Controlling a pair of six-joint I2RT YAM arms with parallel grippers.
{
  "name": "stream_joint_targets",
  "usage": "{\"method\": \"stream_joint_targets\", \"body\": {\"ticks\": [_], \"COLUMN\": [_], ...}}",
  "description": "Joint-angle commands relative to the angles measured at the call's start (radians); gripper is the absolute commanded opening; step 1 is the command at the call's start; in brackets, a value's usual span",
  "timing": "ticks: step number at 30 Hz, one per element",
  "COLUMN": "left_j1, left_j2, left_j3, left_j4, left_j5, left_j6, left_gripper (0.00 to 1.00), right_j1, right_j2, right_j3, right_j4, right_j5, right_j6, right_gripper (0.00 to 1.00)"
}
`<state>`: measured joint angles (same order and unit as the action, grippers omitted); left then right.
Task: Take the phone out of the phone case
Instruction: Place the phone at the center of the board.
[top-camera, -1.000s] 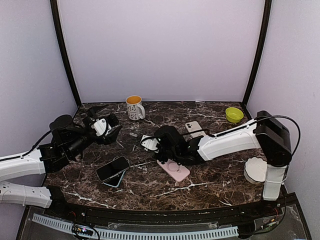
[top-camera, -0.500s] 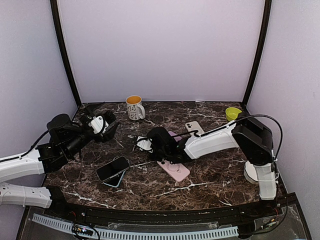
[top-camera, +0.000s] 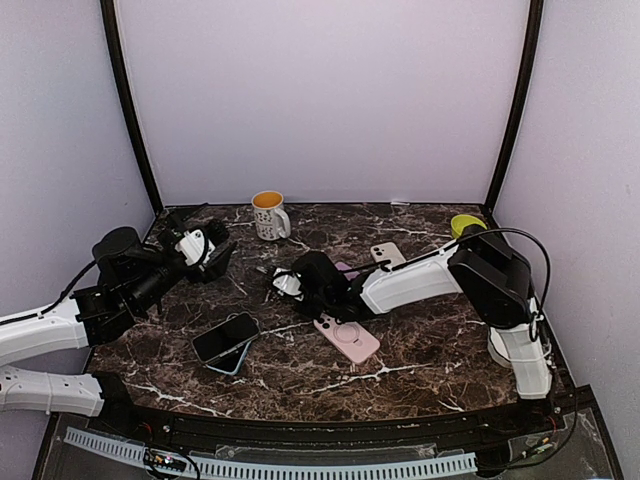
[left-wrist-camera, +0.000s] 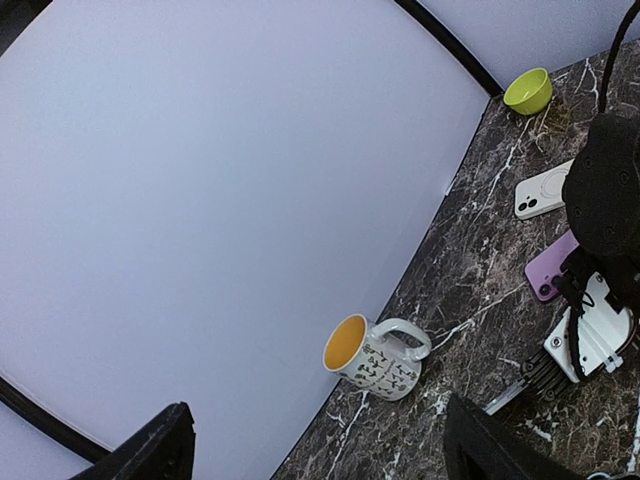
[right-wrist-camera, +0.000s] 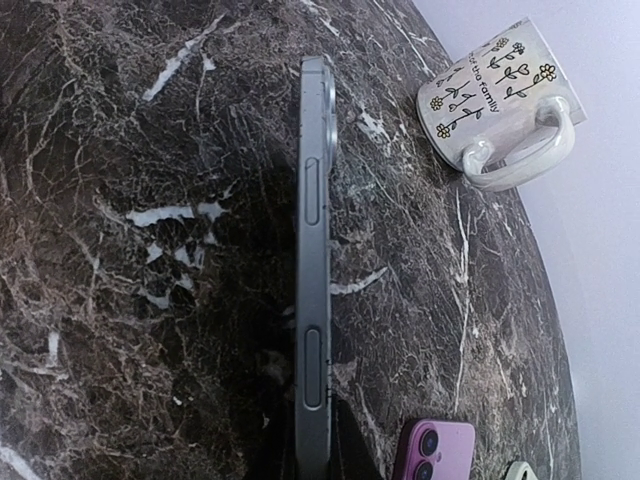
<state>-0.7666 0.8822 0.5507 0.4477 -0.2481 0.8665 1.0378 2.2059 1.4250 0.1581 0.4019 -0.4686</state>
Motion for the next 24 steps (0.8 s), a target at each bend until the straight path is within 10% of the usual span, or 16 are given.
{"method": "stream_joint_targets", "body": {"ticks": [1, 24], "left_j1": [0.013, 0.024], "left_j2": [-0.016, -0.004], "left_j3": [-0.004, -0.001], "left_j4": [0.024, 0.012], "left_j5": [0.006, 0.023], "left_j6": [-0.017, -0.022], "left_gripper": [0.88, 0.88], "right_j1": [-0.009, -0.009], "right_j2": [0.043, 0.015], "right_j3": [0.023, 0.005], "right_j4": [0.009, -0.143], "right_j5": [-0.042, -0.229], "right_j6": [0.045, 0.117], "right_gripper": [0.0, 0.26]}}
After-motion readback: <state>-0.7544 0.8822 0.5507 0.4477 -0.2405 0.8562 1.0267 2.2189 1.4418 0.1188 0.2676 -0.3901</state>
